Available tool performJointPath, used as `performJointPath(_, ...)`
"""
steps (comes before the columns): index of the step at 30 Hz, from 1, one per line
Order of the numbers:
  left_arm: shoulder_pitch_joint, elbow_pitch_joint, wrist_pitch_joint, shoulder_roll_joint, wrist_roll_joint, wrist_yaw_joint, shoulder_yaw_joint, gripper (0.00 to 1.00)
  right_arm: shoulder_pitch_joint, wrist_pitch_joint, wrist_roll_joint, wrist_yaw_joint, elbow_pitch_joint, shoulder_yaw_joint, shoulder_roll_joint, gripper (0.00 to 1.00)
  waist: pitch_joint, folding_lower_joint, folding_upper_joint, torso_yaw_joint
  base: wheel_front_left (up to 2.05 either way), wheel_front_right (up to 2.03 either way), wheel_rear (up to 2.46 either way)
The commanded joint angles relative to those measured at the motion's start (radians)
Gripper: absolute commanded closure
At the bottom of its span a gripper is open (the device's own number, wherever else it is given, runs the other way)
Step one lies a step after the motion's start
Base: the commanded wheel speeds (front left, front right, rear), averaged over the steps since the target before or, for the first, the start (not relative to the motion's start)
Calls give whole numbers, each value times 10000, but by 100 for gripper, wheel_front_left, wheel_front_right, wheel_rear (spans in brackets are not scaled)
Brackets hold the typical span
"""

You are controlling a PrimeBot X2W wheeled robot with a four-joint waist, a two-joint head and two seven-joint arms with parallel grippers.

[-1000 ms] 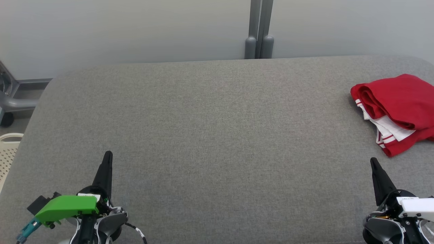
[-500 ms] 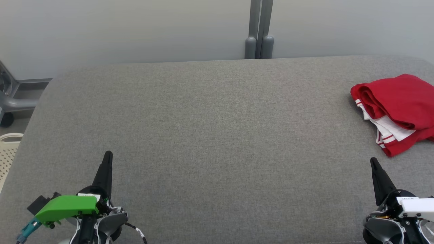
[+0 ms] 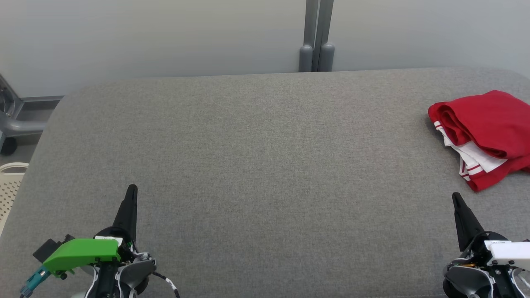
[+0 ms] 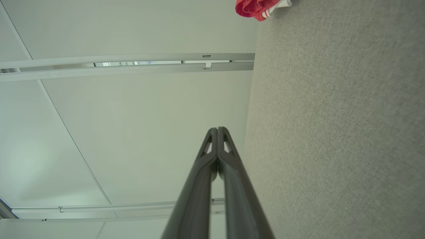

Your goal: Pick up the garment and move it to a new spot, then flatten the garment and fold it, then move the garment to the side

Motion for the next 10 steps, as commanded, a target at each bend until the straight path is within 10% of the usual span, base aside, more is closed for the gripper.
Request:
performJointPath(1,-106,-20,20,4,-61,-47,24,100,-64,33,63,4,-55,-20,-45,100,0,0,0,0,0,0,0)
performJointPath(10,-106,-20,20,4,-61,-47,24,100,-64,33,63,4,-55,-20,-45,100,0,0,0,0,0,0,0)
